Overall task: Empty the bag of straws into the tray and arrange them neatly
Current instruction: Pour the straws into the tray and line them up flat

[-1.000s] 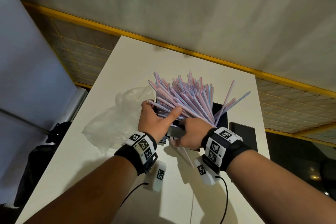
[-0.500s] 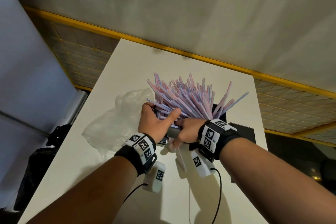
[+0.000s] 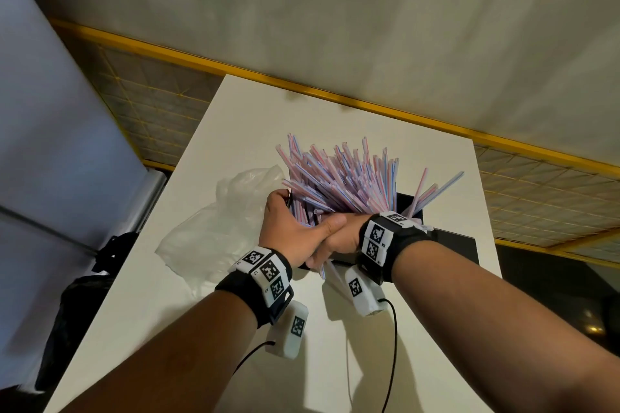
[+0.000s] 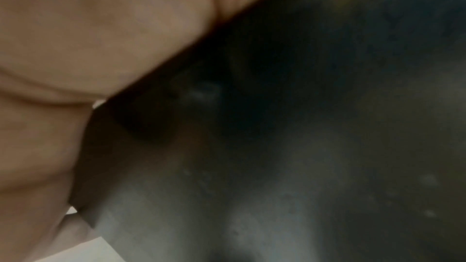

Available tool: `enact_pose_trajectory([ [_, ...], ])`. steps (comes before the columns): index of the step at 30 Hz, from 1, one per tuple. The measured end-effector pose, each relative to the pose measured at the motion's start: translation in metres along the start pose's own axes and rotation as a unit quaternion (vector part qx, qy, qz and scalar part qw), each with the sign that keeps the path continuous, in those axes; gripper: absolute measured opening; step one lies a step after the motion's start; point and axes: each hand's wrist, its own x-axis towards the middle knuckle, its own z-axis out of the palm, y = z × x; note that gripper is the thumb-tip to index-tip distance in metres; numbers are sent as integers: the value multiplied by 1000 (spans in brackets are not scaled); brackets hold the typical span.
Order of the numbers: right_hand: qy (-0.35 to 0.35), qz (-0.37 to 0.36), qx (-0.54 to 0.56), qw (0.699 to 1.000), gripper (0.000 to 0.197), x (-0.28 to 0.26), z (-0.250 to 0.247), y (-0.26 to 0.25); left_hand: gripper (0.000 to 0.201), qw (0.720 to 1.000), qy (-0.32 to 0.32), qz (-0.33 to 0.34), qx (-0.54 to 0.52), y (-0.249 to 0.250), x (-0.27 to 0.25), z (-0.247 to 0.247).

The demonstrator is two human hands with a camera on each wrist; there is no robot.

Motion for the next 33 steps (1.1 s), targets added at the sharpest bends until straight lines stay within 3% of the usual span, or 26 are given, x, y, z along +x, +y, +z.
enact_pose_trajectory([
  [3, -6, -13, 18, 1000, 14, 9, -1, 4, 111, 1000, 12, -3, 6, 4, 2, 2],
  [6, 41, -4, 32, 999, 33, 11, 0, 6, 103, 1000, 11, 1, 23, 6, 4, 2],
  [8, 68, -3, 29, 997, 10, 8, 2, 4, 97, 1000, 15, 9, 23, 8, 6, 2],
  [11, 102, -39, 36, 993, 37, 6, 2, 4, 92, 999, 15, 11, 26, 11, 7, 1],
  [12, 121, -43, 34, 991, 34, 5, 2, 4, 91, 999, 17, 11, 26, 12, 8, 1],
  [13, 140, -45, 34, 989, 18, 5, 4, 4, 90, 999, 22, 16, 21, 14, 8, 0],
  [14, 156, -51, 19, 986, 19, 4, 6, 5, 89, 999, 29, 19, 11, 15, 9, -1],
  [16, 189, -54, -15, 980, 73, 7, 8, 10, 78, 998, 44, 36, -11, 22, 9, -2],
  [17, 208, -63, -14, 976, 87, 9, 10, 13, 69, 997, 54, 47, -20, 25, 9, -3],
  [19, 242, -78, -9, 967, 96, 13, 14, 18, 65, 994, 76, 54, -57, 29, 10, -4],
  [21, 264, -74, 7, 962, 87, 14, 16, 22, 72, 988, 107, 39, -106, 34, 9, -6],
  [23, 281, -91, 35, 955, 86, 14, 15, 25, 65, 977, 127, 31, -168, 40, 8, -10],
  [27, 297, -78, -1, 952, 121, 5, 14, 24, 49, 968, 136, 37, -209, 52, 7, -17],
  [30, 224, -28, -63, 972, 119, 1, 14, 20, 56, 977, 137, 33, -157, 56, 7, -14],
  [33, 205, 32, -99, 973, 87, -2, 13, 12, 63, 986, 128, 41, -101, 53, 5, -14],
])
